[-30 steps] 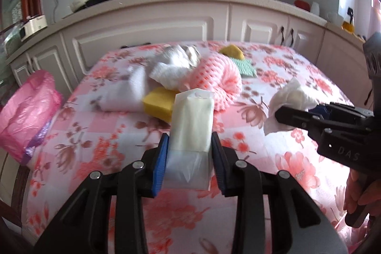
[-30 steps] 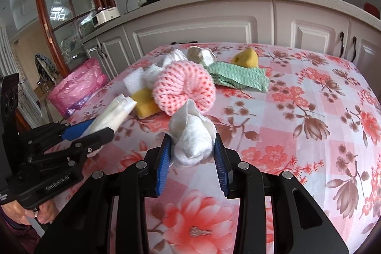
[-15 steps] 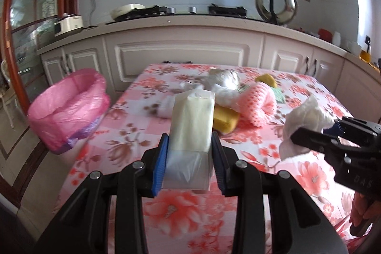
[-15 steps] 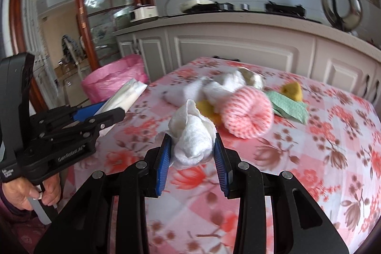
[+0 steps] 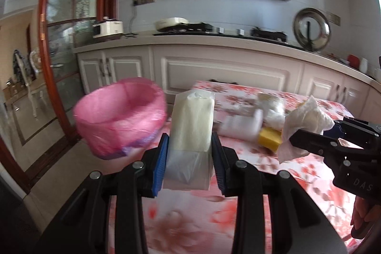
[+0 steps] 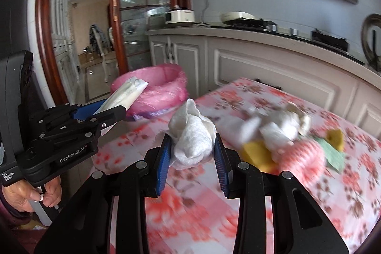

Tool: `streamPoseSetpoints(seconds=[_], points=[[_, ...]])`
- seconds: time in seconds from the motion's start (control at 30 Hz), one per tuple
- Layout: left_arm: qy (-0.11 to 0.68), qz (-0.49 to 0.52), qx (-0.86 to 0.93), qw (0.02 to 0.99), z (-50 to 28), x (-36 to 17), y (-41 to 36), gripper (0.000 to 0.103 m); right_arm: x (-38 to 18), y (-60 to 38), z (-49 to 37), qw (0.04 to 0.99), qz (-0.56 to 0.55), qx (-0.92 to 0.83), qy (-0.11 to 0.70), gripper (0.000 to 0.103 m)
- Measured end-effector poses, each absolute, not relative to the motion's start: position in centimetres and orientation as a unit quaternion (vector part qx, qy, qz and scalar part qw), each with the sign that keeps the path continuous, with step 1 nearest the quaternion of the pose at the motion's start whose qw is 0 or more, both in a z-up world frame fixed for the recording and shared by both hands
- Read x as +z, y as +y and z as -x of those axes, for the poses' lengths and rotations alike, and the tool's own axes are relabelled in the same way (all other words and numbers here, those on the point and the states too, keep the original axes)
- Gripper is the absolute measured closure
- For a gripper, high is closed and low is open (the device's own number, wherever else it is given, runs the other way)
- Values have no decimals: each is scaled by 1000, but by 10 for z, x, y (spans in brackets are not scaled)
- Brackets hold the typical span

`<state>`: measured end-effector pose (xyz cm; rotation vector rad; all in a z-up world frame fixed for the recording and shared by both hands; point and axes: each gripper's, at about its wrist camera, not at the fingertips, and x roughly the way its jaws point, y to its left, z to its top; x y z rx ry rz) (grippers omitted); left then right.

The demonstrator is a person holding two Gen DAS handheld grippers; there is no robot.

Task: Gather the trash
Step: 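Carry the tissue and pad over the pink bin with both tools, then open both tools to drop the tissue and pad into the bin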

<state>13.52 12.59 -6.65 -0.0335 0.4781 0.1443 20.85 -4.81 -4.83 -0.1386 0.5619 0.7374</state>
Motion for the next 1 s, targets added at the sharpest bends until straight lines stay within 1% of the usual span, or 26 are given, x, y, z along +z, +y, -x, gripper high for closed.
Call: streamPoseSetpoints(seconds=[0.47, 0.73, 1.0], points=[[244, 43, 177, 952, -163, -67, 219, 68, -44, 59, -272, 858, 70, 432, 268, 68], [243, 58, 218, 943, -194, -61, 273, 68, -39, 105, -320, 848, 48, 450, 276, 68], [252, 74, 225, 938, -239, -61, 318, 68, -42, 153, -360, 840, 52, 461, 280, 67]])
